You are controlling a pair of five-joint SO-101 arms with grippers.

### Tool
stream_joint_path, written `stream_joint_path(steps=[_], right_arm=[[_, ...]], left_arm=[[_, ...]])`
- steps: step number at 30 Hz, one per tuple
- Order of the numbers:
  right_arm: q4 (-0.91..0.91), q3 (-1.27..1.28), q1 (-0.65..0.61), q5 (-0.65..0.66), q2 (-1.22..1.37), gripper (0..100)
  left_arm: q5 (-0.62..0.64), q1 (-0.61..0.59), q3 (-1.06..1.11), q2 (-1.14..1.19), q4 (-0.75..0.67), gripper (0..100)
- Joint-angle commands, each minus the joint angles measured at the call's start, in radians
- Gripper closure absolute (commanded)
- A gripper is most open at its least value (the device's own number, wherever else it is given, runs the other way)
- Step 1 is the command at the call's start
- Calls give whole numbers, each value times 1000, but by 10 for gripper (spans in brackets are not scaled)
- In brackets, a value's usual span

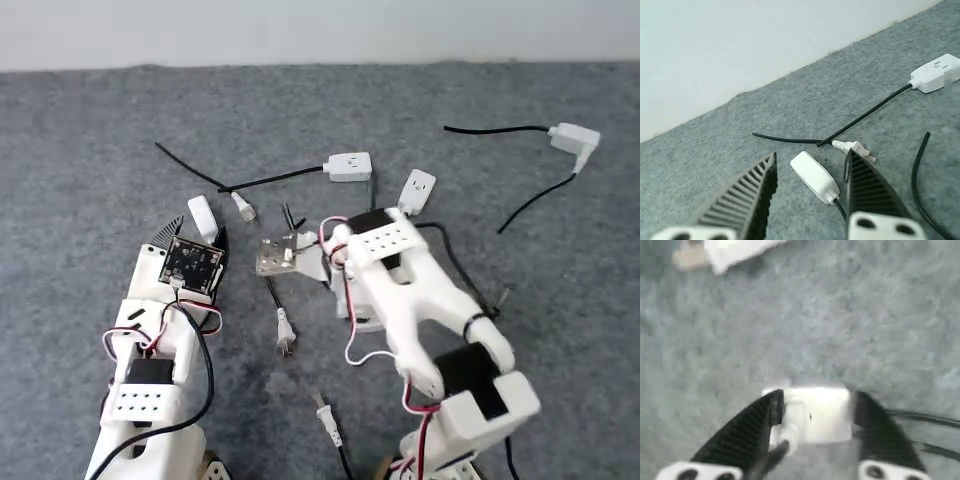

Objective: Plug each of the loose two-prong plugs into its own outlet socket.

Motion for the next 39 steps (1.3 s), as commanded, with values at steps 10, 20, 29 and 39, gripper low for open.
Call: stream_joint_path(steps=[10,20,29,39], right_arm=[[79,-132,-51,-471,65,663],[79,-109,93,-439,68,663],[81,-155,116,-681,56,663],[226,-367,99,-959,64,663]], left_arm=[[-8,-3,-13,2,-31,783],[-8,-3,-13,2,-31,783],[-9,-3,-13,2,-31,783],[-9,-3,-13,2,-31,783]])
